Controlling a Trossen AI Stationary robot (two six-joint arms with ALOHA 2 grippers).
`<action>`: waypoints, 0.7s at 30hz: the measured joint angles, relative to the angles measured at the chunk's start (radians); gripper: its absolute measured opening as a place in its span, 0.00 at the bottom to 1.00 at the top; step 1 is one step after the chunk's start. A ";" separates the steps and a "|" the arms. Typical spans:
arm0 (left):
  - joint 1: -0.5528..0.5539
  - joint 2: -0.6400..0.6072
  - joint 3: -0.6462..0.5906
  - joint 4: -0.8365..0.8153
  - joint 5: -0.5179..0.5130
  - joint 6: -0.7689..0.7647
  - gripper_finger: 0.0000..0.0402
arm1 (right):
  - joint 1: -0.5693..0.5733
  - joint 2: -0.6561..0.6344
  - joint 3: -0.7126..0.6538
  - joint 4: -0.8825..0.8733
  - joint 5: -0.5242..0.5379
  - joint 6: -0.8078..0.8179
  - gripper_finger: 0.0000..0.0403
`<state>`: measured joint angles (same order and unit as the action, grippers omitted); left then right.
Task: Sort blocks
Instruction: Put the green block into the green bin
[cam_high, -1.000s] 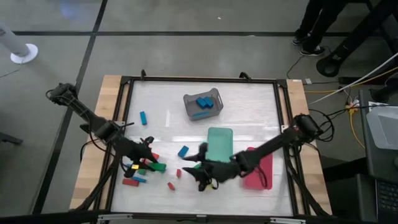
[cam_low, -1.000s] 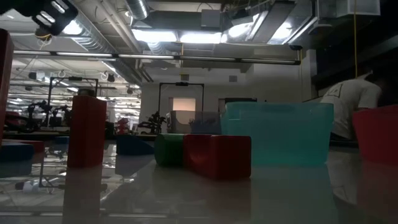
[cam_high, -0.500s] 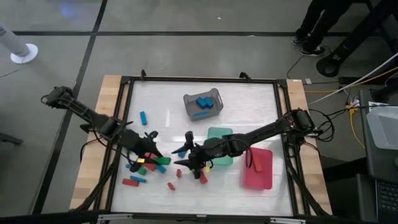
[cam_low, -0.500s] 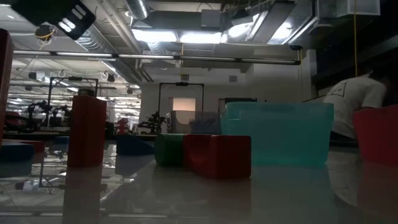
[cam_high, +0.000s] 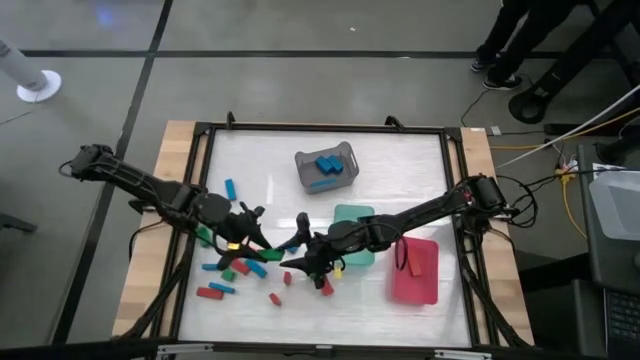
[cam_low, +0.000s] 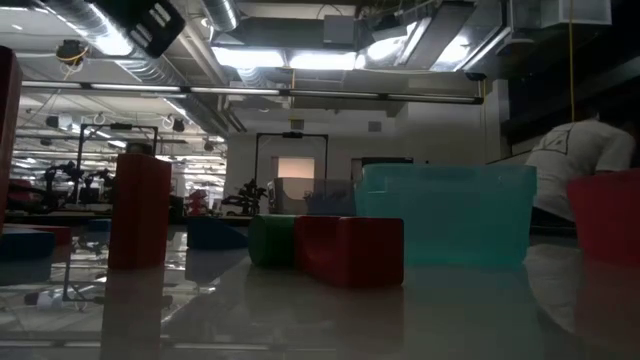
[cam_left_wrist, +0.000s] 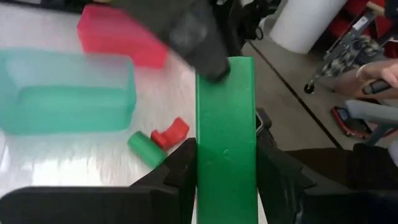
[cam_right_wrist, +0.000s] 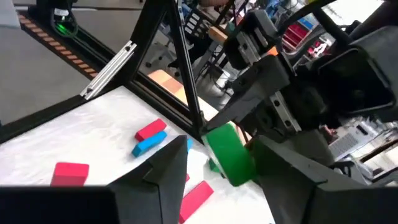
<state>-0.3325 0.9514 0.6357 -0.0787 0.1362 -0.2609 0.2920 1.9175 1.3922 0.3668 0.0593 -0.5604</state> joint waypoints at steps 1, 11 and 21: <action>0.005 0.010 0.000 0.017 0.005 0.004 0.29 | 0.000 0.000 0.000 -0.001 0.000 -0.004 0.46; 0.059 0.074 0.000 0.072 0.061 -0.002 0.30 | 0.002 0.000 0.000 -0.008 0.000 -0.006 0.37; 0.062 0.075 0.000 0.070 0.075 -0.036 0.30 | 0.003 -0.002 0.002 -0.072 0.034 -0.007 0.17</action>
<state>-0.2703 1.0260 0.6352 -0.0086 0.2110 -0.2966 0.2951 1.9152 1.3937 0.2945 0.0937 -0.5672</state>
